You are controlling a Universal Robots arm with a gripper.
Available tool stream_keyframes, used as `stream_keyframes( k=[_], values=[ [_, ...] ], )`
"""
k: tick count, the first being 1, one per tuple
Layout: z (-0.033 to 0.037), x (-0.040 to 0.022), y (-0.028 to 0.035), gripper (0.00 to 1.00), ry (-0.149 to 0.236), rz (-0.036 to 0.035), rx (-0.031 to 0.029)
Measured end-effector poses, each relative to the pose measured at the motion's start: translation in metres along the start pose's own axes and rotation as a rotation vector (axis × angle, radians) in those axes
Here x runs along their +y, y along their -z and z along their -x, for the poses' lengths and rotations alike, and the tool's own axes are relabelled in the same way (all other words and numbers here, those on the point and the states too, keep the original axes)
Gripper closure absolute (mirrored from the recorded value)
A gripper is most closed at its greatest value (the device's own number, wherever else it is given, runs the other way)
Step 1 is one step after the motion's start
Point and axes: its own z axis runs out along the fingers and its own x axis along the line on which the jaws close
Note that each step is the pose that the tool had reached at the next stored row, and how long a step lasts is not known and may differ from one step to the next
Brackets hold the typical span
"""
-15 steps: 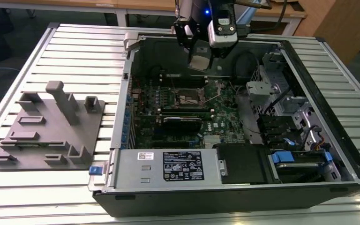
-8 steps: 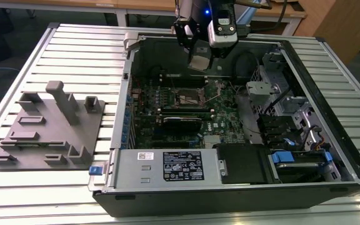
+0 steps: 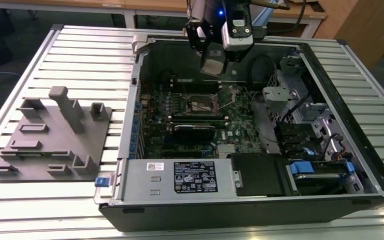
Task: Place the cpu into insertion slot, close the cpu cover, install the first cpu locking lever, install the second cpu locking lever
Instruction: 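Place the cpu into insertion slot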
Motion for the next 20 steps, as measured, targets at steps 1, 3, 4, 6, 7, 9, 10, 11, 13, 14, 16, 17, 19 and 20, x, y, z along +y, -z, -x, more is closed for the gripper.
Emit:
stream_keyframes(
  k=[1, 3, 4, 6, 7, 9, 10, 11, 13, 14, 16, 17, 19, 20],
  values=[
    [0.0, 0.0, -0.0001, 0.46, -0.003, 0.0001, -0.0003],
    [0.0, 0.0, -0.0004, 0.46, -0.023, 0.0005, -0.002],
    [0.0, -0.0001, -0.0006, 0.46, -0.04, 0.0007, -0.0034],
    [0.0, -0.0001, -0.0011, 0.46, -0.075, 0.0013, -0.0065],
    [0.0, -0.0001, -0.0014, 0.46, -0.093, 0.0015, -0.008],
    [0.0, -0.0002, -0.0018, 0.46, -0.129, 0.0021, -0.011],
    [0.0, -0.0002, -0.0021, 0.46, -0.147, 0.0025, -0.0126],
    [0.0, -0.0002, -0.0022, 0.46, -0.165, 0.0026, -0.0142],
    [0.0001, -0.0002, -0.0023, 0.46, -0.188, 0.003, -0.0162],
    [0.0001, -0.0002, -0.0023, 0.46, -0.191, 0.0031, -0.0163],
    [0.0, -0.0002, -0.0024, 0.46, -0.191, 0.0032, -0.0165],
    [0.0, -0.0002, -0.0024, 0.46, -0.192, 0.0032, -0.0165],
    [0.0, -0.0002, -0.0024, 0.46, -0.192, 0.0032, -0.0165],
    [0.0, -0.0002, -0.0024, 0.46, -0.192, 0.0032, -0.0165]
  ],
)
